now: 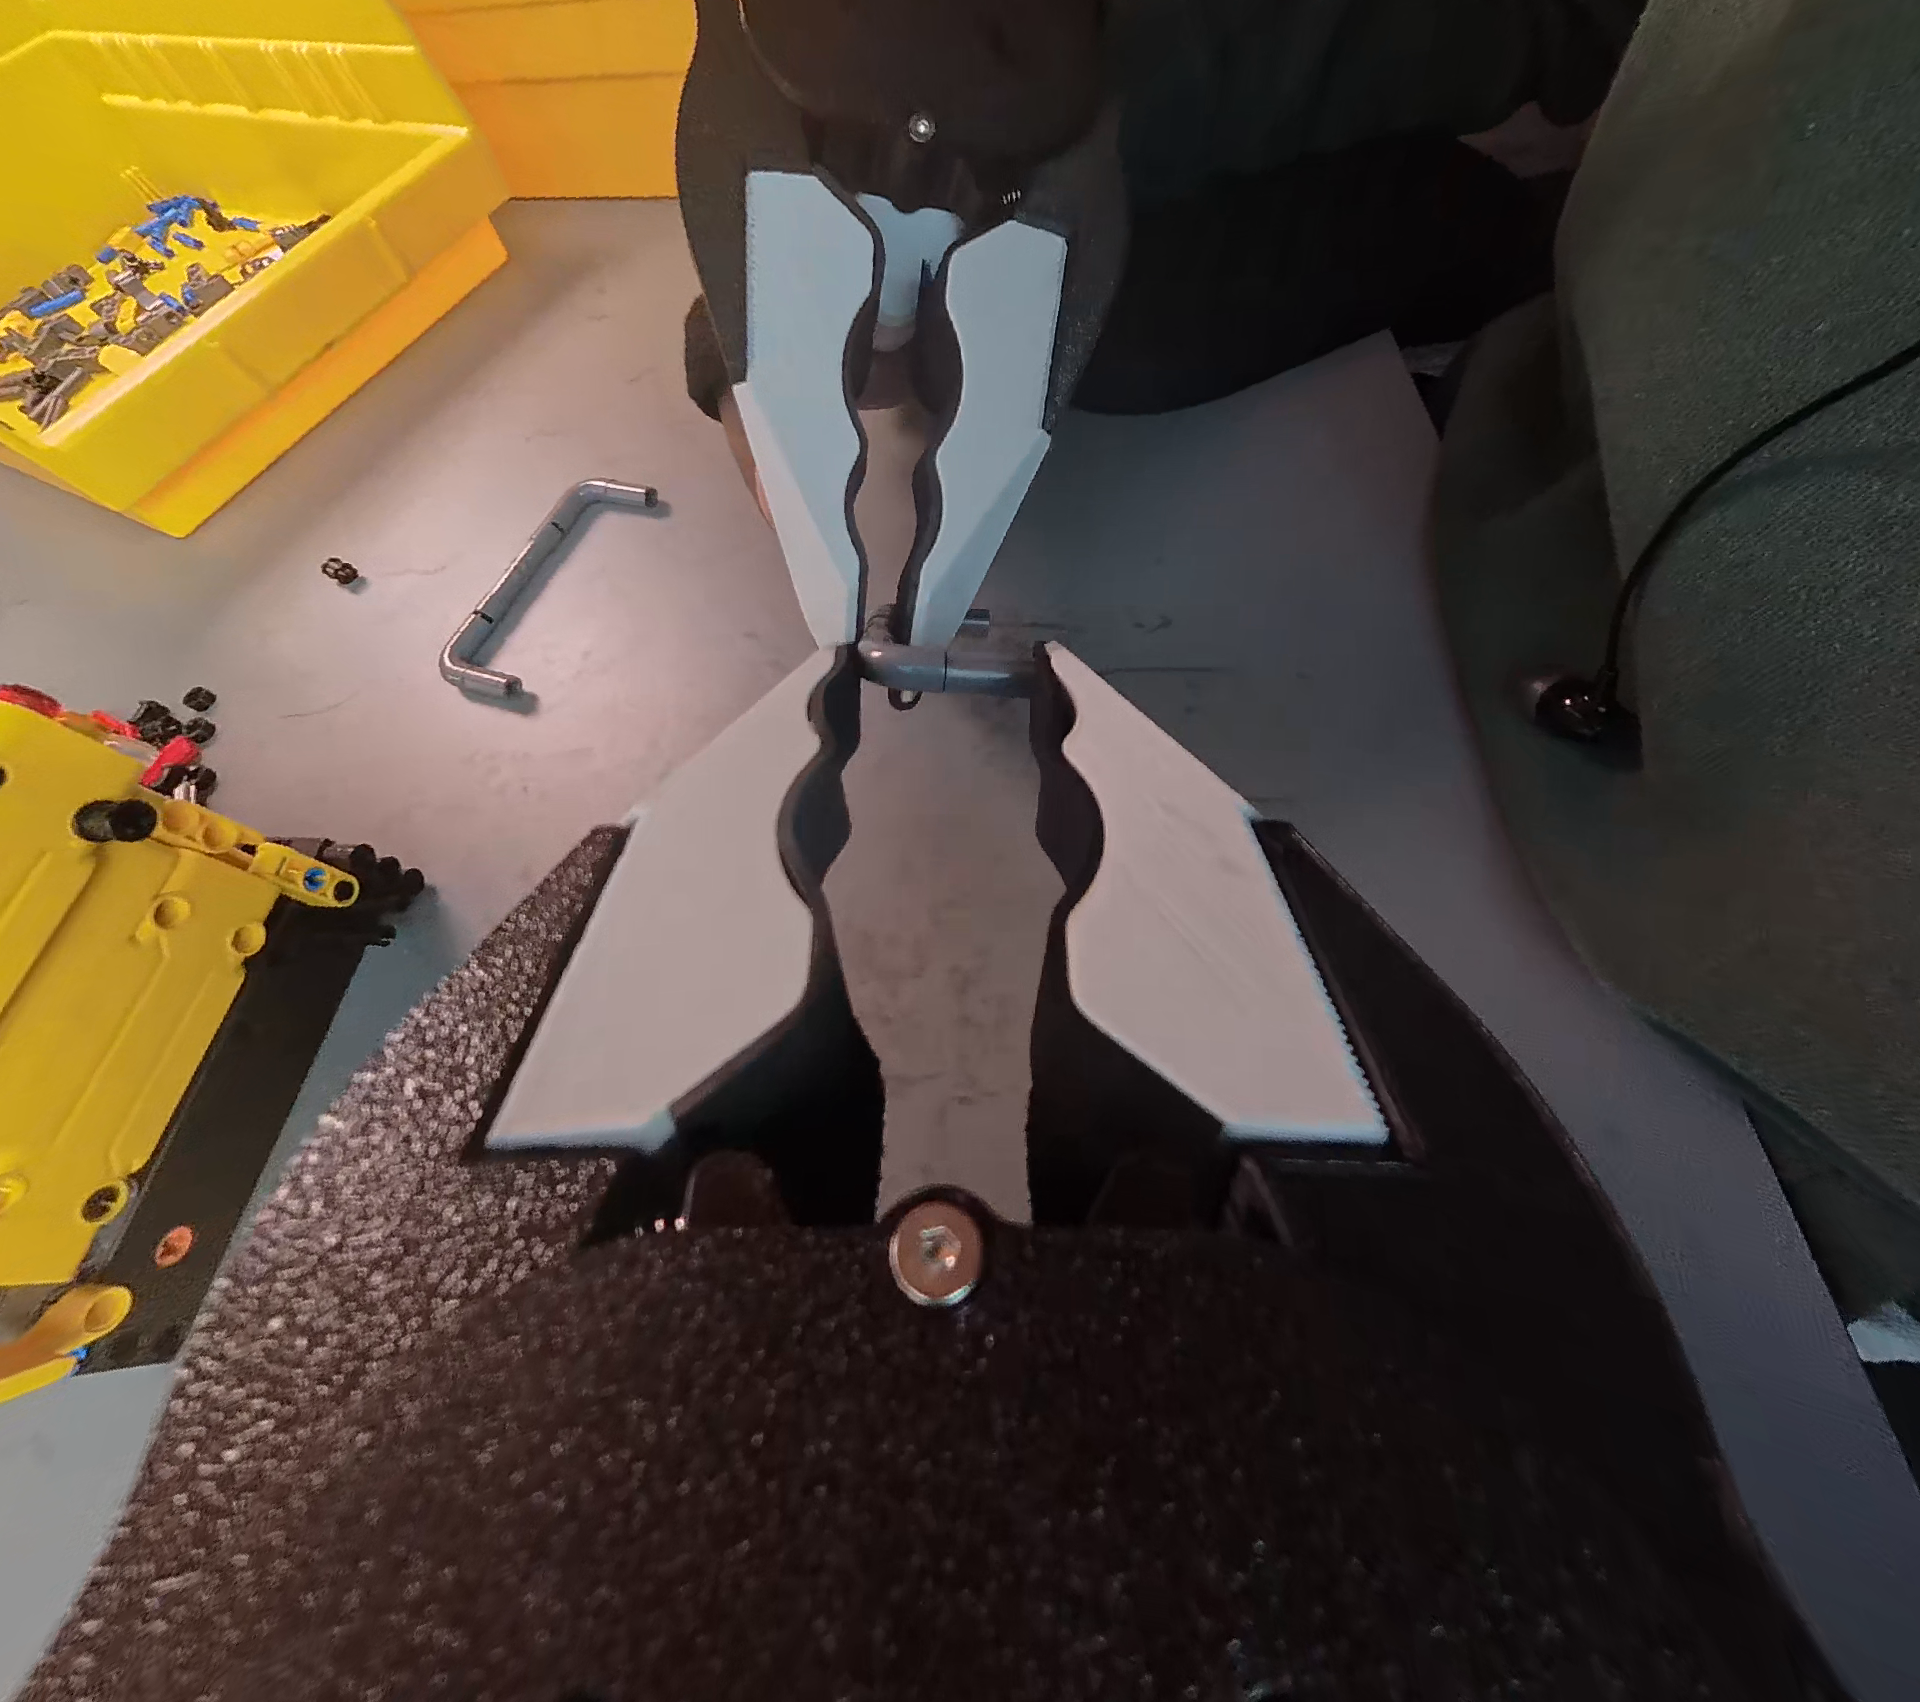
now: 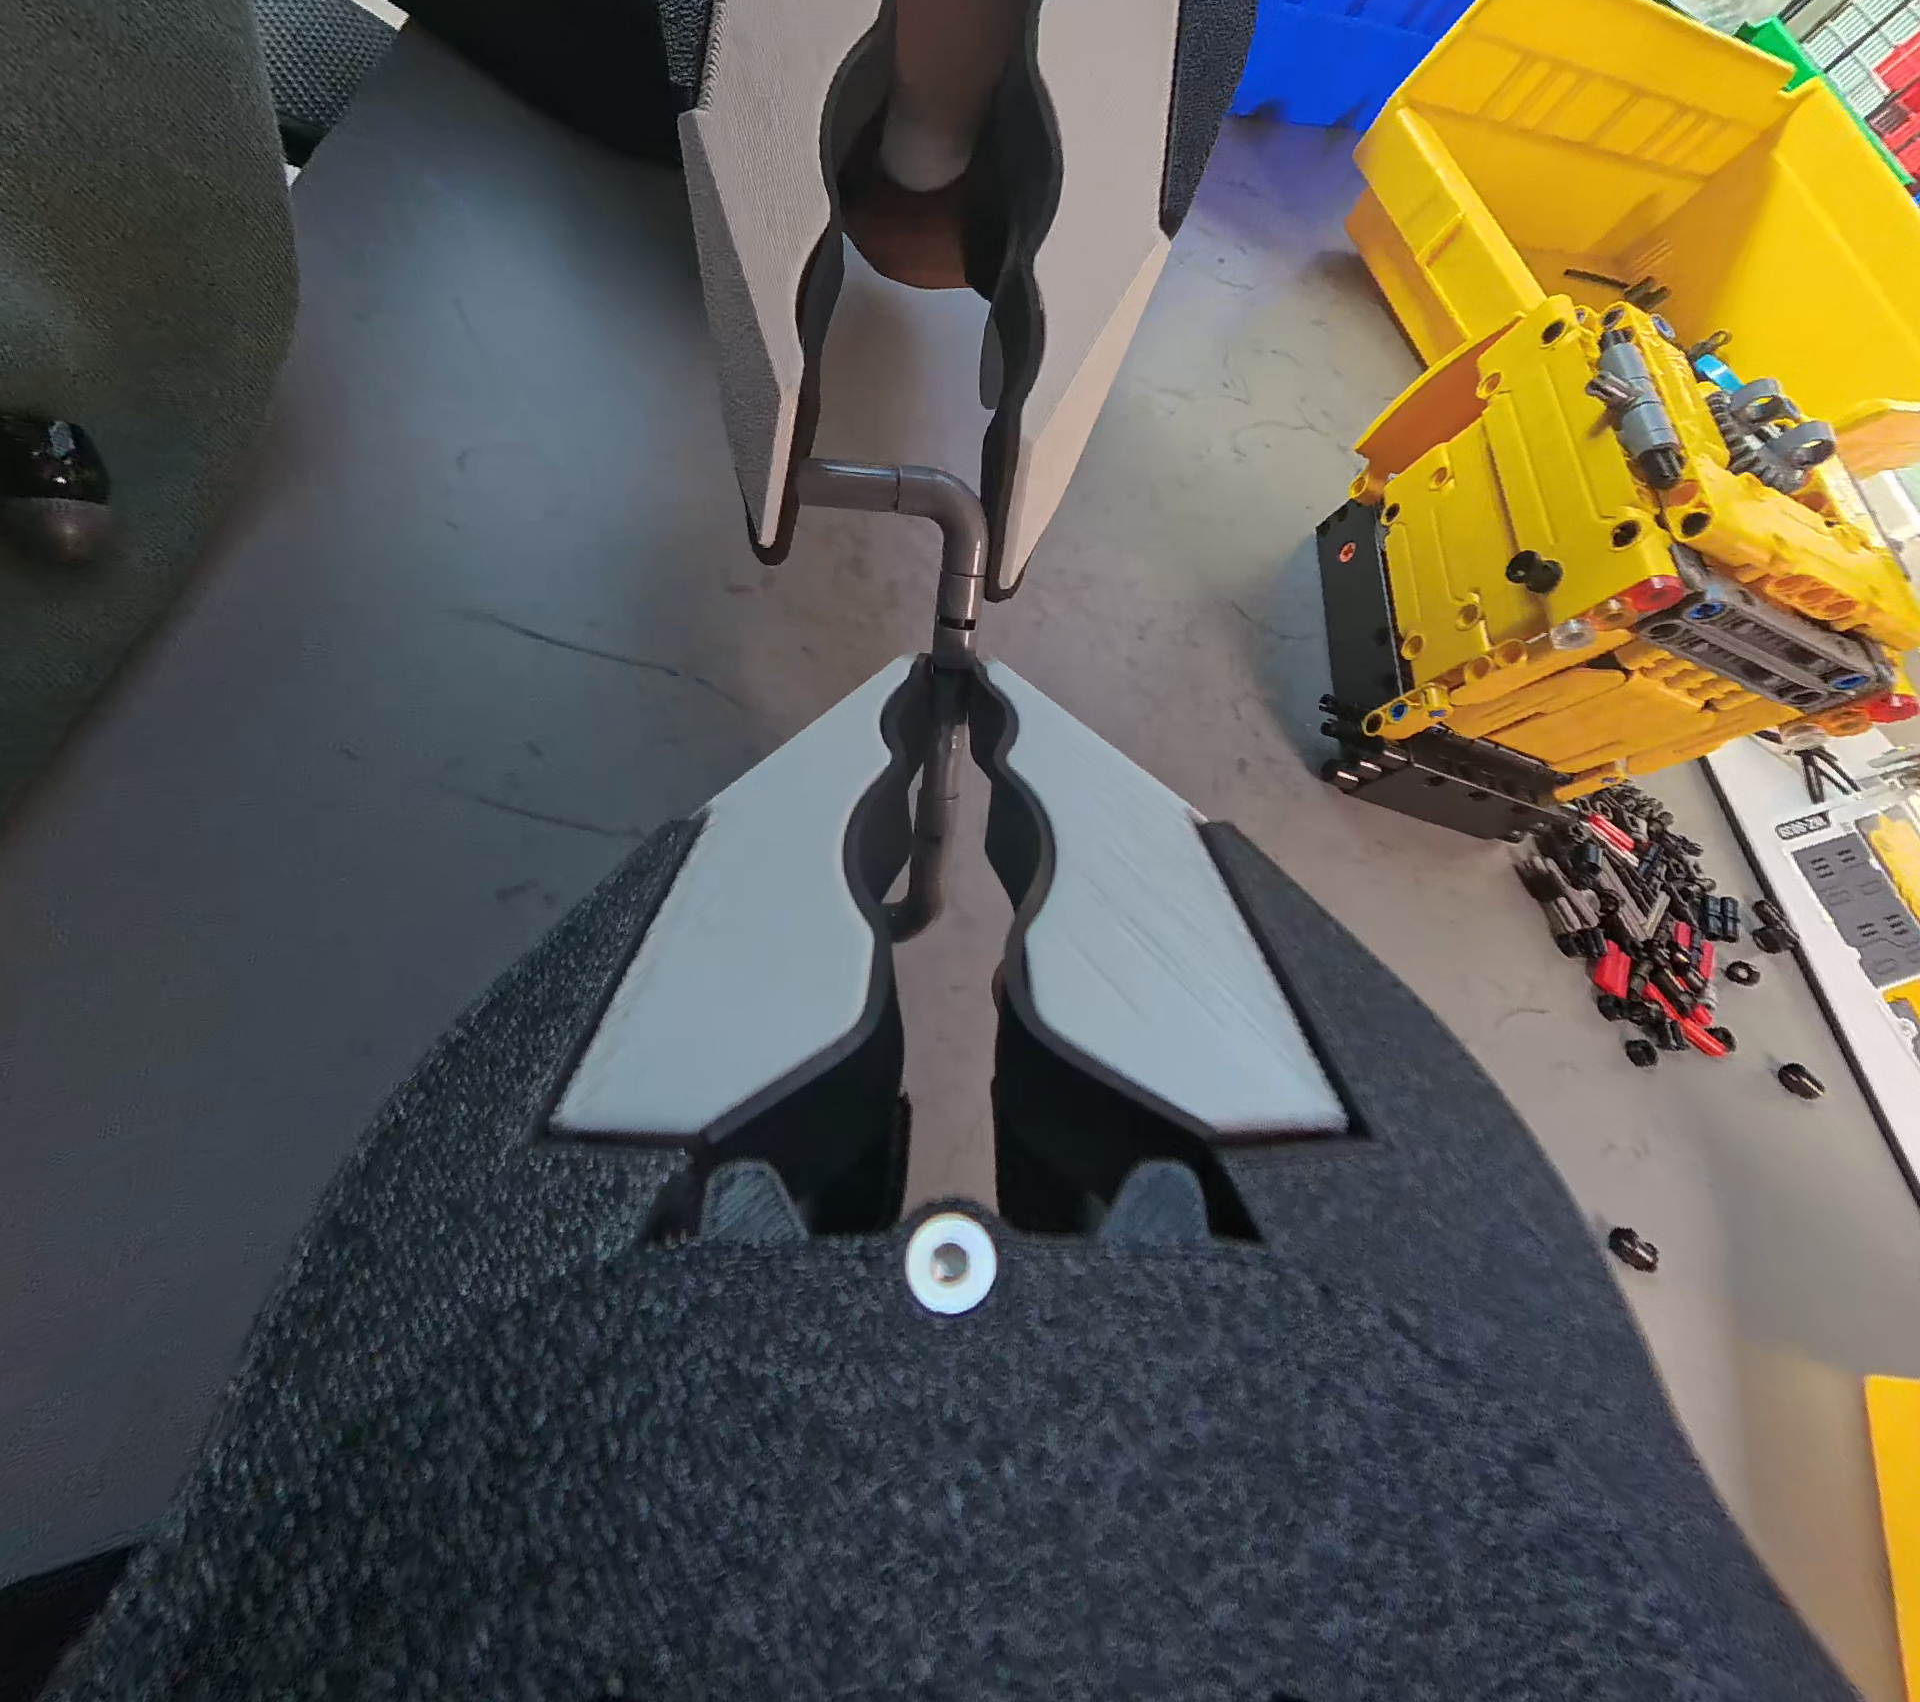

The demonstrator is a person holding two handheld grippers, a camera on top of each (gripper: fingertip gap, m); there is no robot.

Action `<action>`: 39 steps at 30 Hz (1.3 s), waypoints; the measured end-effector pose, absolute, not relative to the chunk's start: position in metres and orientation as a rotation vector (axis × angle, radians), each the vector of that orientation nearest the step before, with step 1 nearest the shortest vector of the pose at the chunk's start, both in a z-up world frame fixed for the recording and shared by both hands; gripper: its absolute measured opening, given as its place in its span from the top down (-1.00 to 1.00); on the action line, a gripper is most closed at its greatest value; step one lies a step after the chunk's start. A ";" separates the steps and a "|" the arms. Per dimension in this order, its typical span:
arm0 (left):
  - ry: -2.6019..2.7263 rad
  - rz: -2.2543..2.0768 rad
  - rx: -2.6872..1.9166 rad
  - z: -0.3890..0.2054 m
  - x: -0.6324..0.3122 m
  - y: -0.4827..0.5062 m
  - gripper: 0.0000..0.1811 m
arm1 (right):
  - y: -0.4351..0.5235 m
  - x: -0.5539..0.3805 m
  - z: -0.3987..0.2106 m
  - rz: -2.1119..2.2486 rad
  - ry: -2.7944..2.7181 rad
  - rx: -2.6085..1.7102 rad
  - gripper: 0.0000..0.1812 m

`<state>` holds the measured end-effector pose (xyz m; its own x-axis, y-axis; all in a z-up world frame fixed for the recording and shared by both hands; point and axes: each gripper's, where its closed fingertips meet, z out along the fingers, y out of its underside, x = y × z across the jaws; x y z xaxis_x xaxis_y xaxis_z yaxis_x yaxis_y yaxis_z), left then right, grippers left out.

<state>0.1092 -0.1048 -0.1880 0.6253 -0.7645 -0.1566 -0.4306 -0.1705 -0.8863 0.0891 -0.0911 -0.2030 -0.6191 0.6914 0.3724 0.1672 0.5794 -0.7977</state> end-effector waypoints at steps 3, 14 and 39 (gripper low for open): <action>0.960 -0.410 -1.813 -0.190 0.109 -0.104 0.65 | -0.090 0.089 -0.205 0.957 -2.125 -0.680 0.93; 0.848 -0.454 -1.882 -0.196 0.094 -0.093 0.62 | -0.067 0.082 -0.217 0.800 -2.126 -0.825 0.93; 0.788 -0.326 -1.967 -0.208 0.071 -0.077 0.62 | -0.052 0.078 -0.224 0.694 -2.106 -0.978 0.93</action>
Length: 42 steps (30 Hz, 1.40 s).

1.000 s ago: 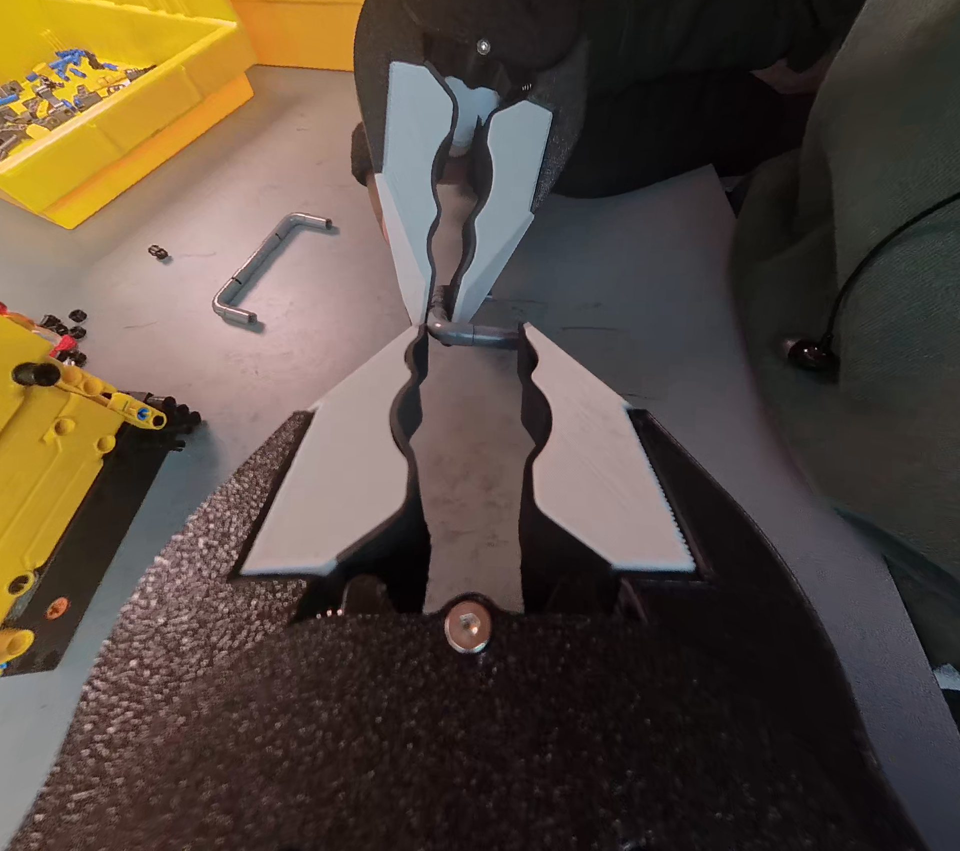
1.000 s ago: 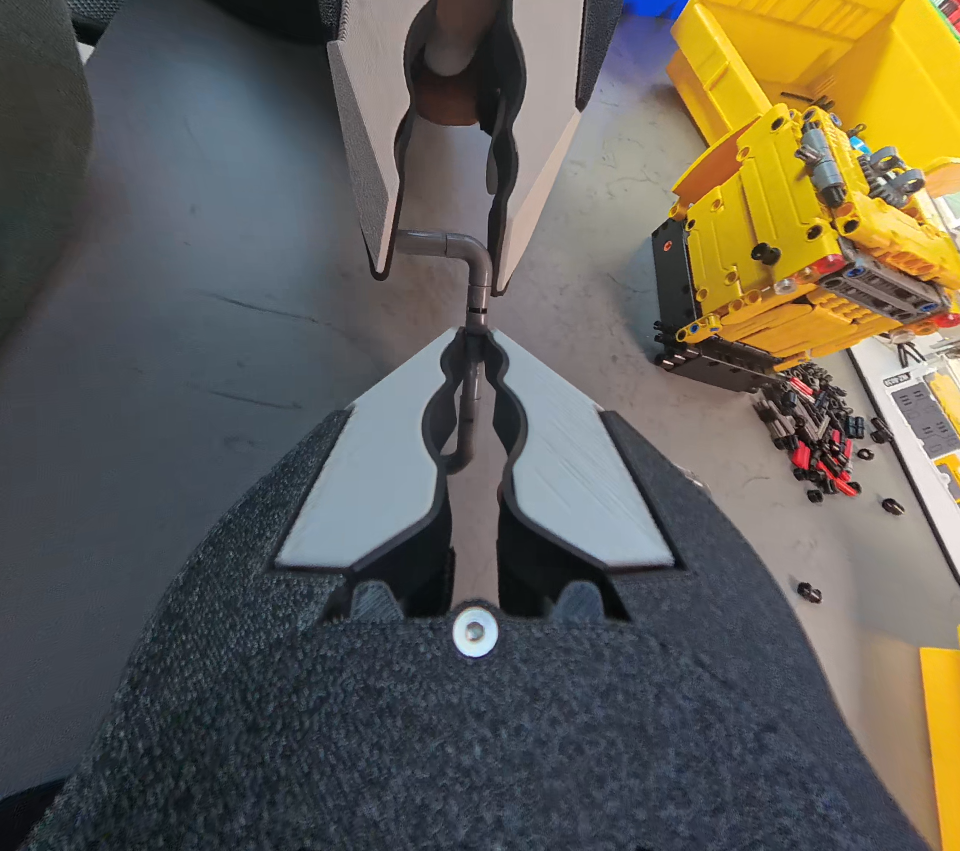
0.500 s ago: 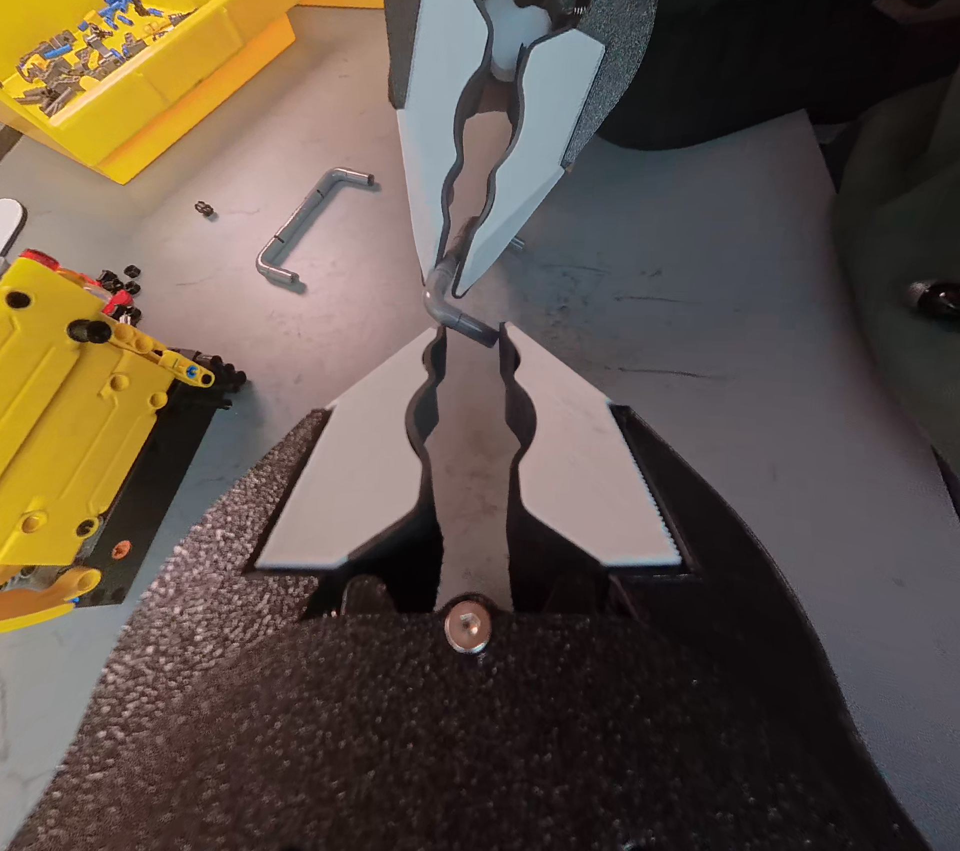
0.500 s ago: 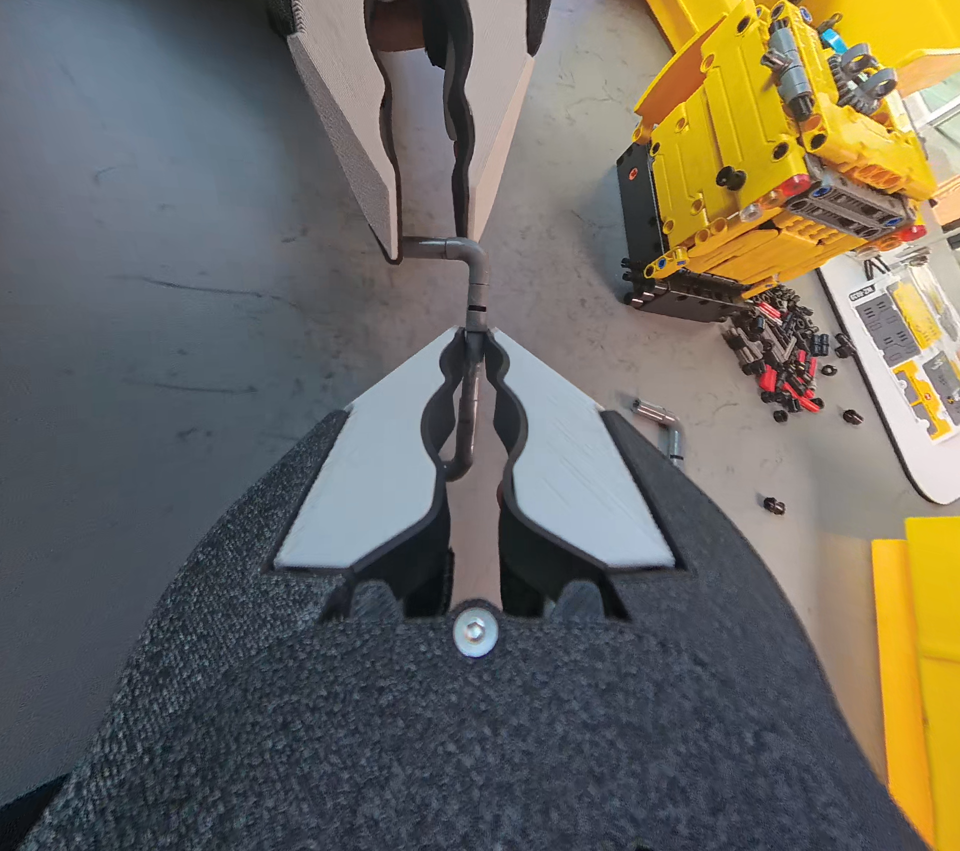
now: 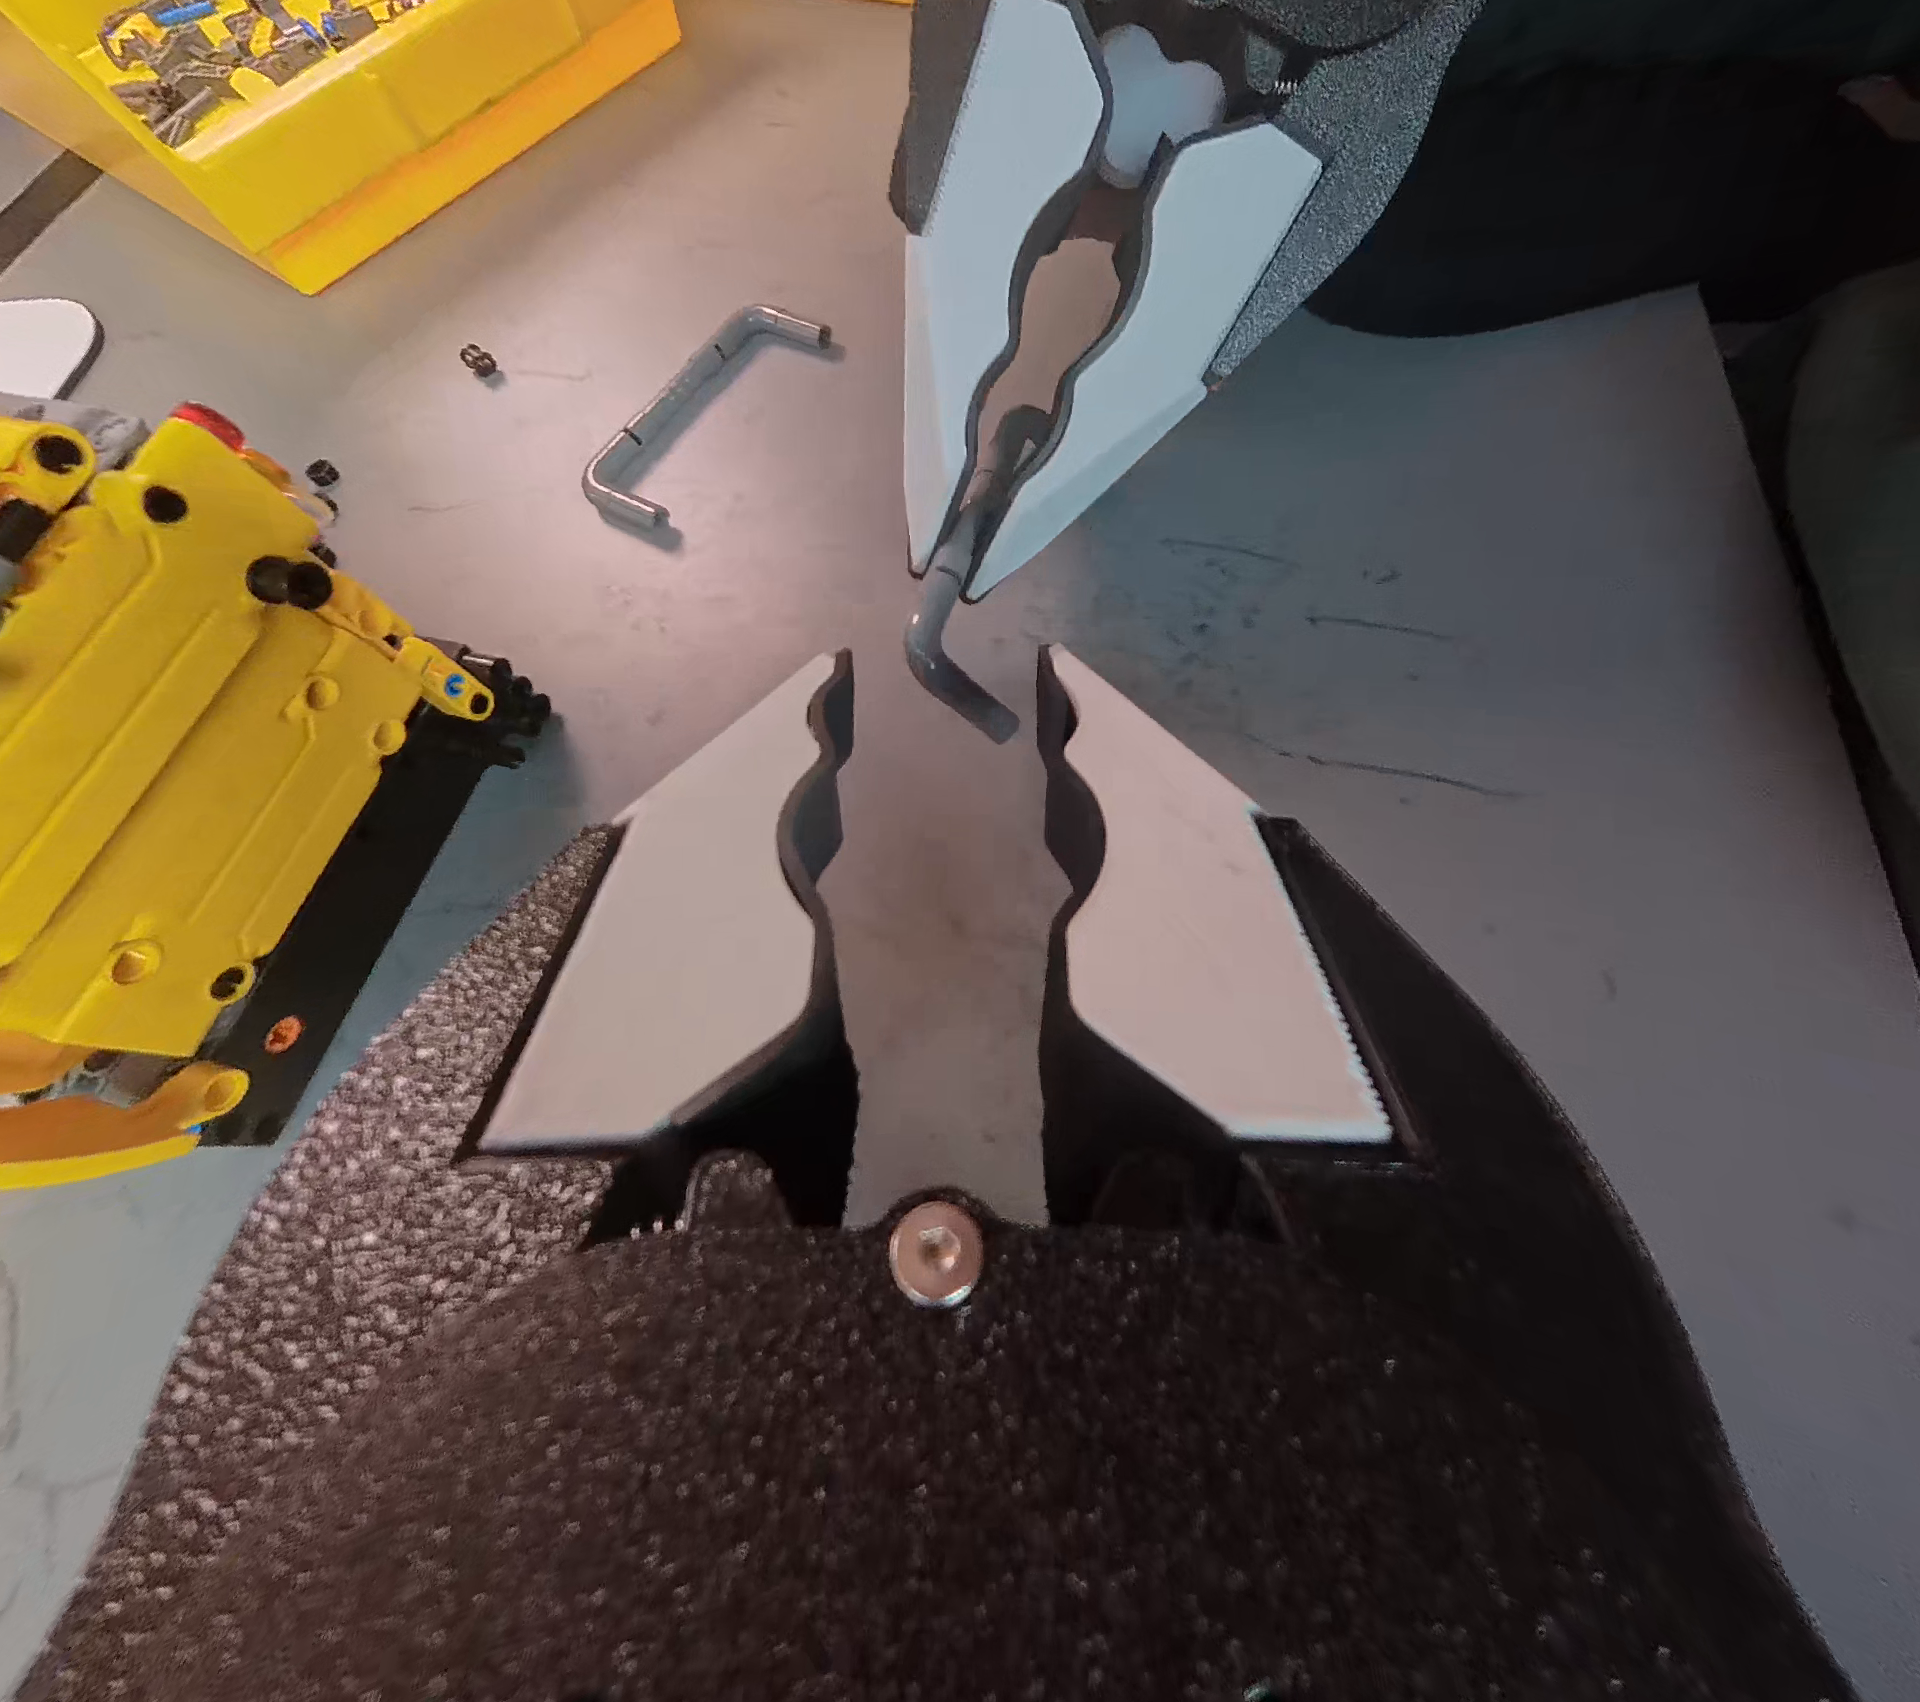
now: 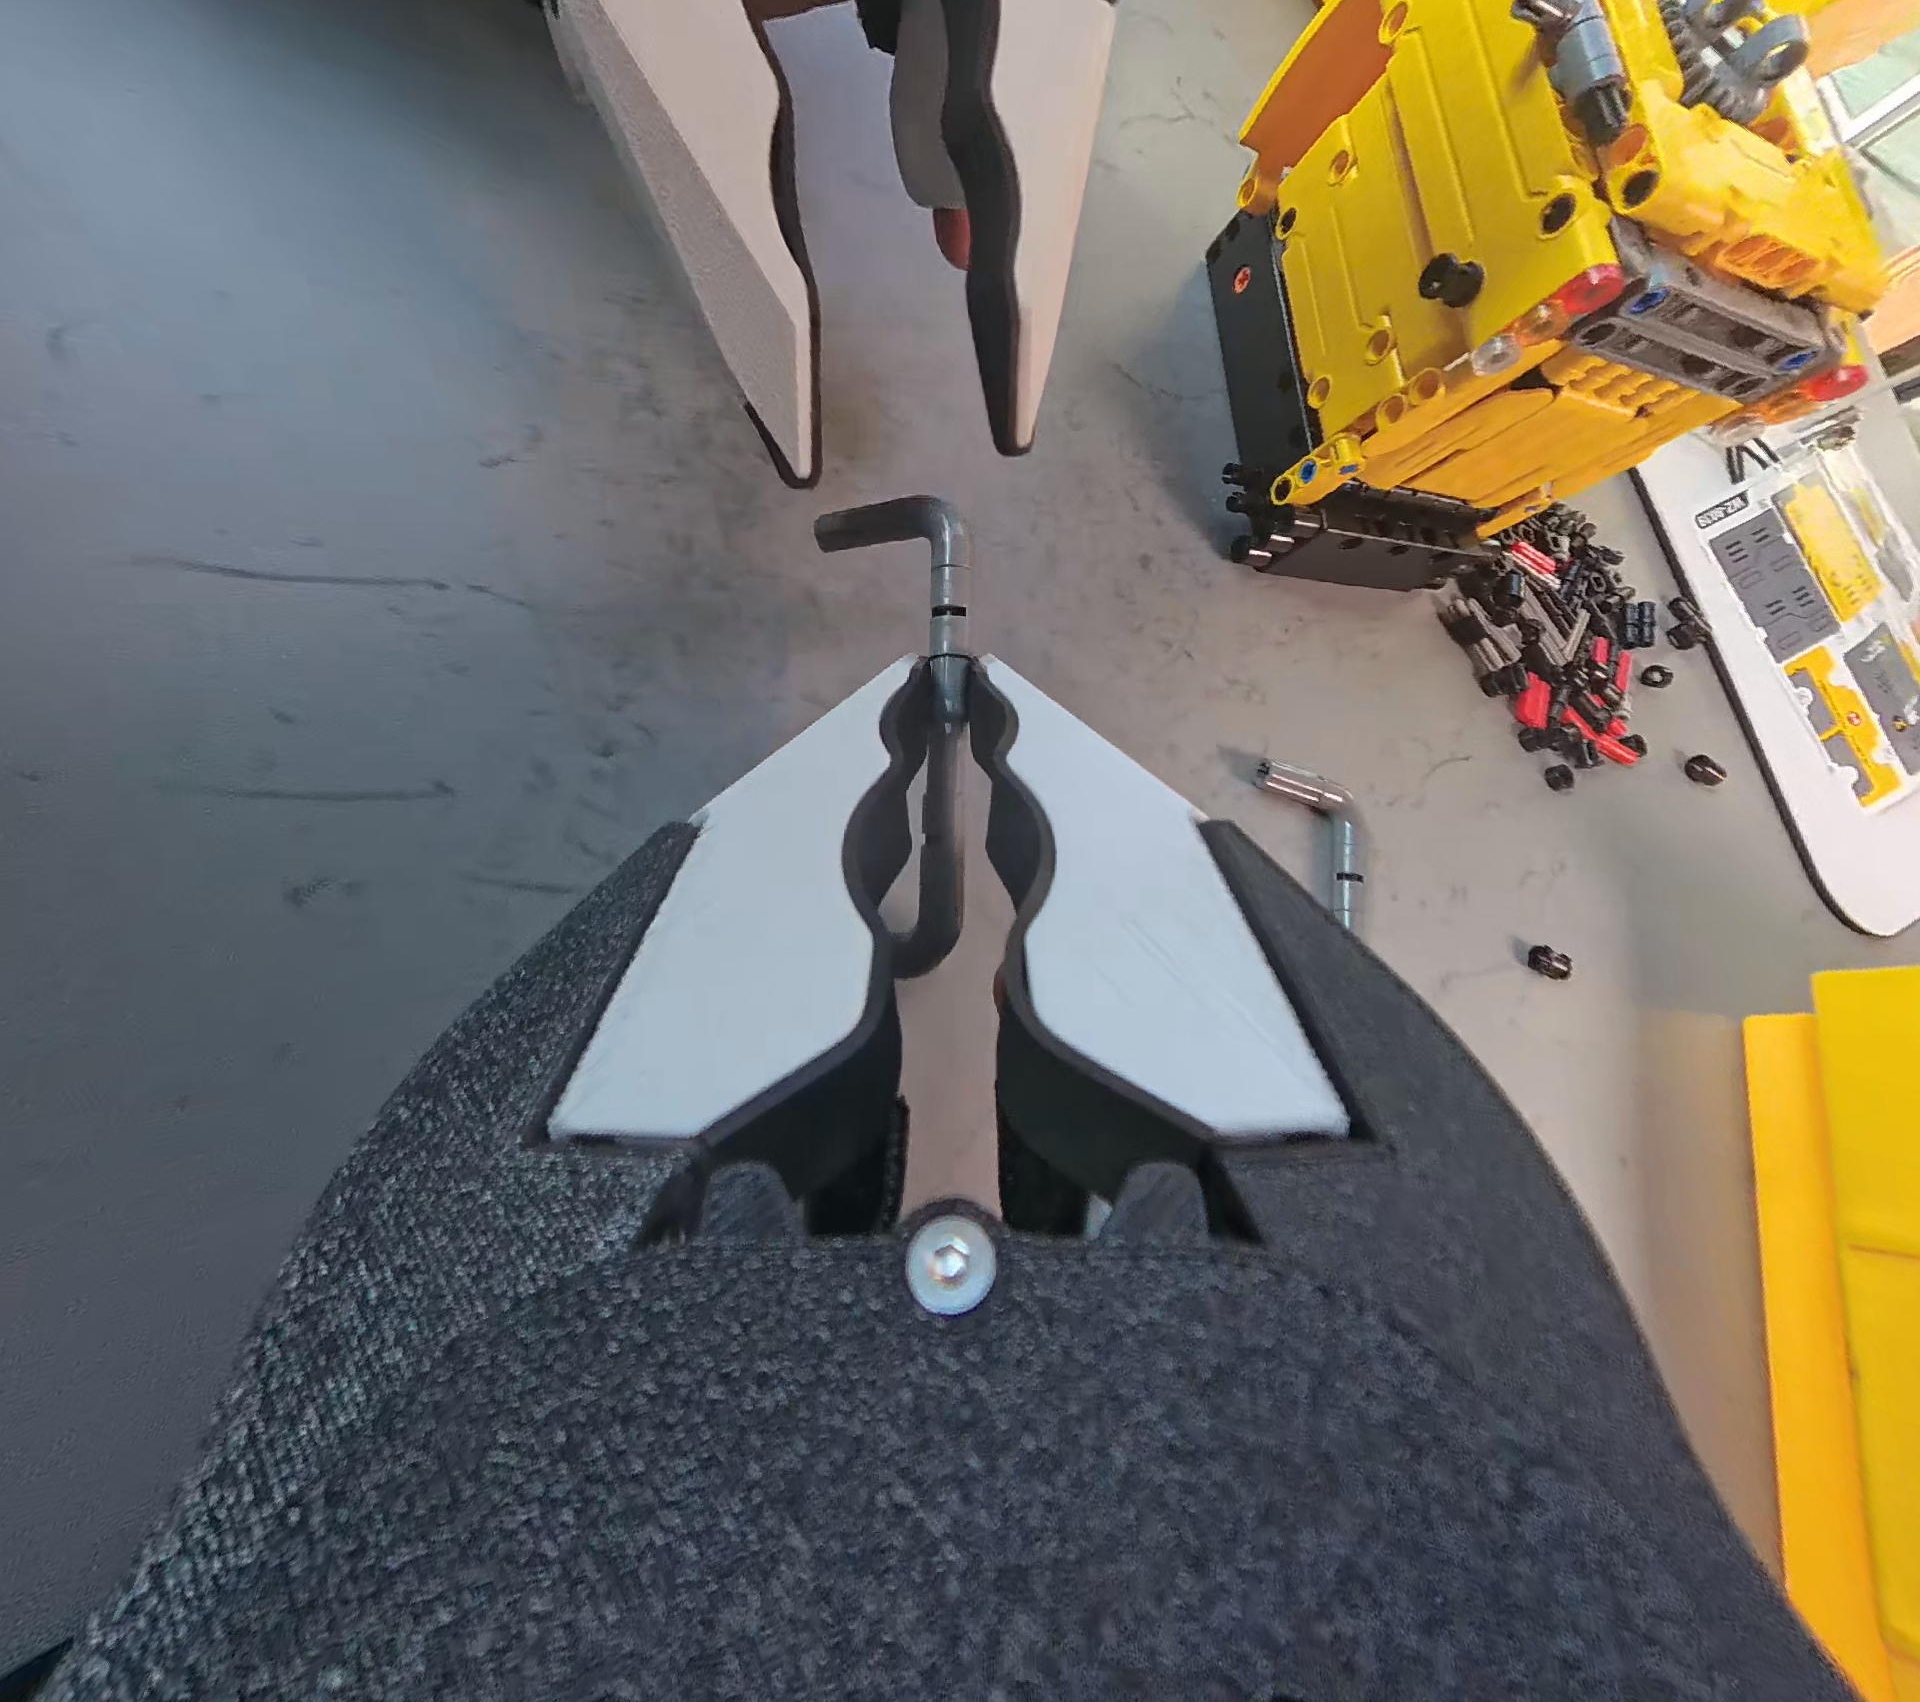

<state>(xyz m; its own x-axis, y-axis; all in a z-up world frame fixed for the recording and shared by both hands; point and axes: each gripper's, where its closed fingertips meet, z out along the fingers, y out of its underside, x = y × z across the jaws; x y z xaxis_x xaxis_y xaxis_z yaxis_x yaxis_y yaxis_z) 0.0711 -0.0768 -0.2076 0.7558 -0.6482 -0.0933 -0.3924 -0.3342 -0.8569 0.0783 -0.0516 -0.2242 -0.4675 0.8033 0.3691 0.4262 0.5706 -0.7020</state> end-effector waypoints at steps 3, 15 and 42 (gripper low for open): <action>0.815 -0.341 -2.020 -0.216 0.074 -0.072 0.66 | -0.059 0.077 -0.227 0.695 -2.131 -0.946 0.93; 0.995 0.036 -1.813 -0.199 0.065 -0.057 0.92 | -0.047 0.073 -0.199 0.751 -1.997 -0.881 0.88; 1.128 -0.041 -1.939 -0.239 0.069 -0.087 0.79 | -0.078 0.093 -0.219 0.835 -2.170 -0.651 0.82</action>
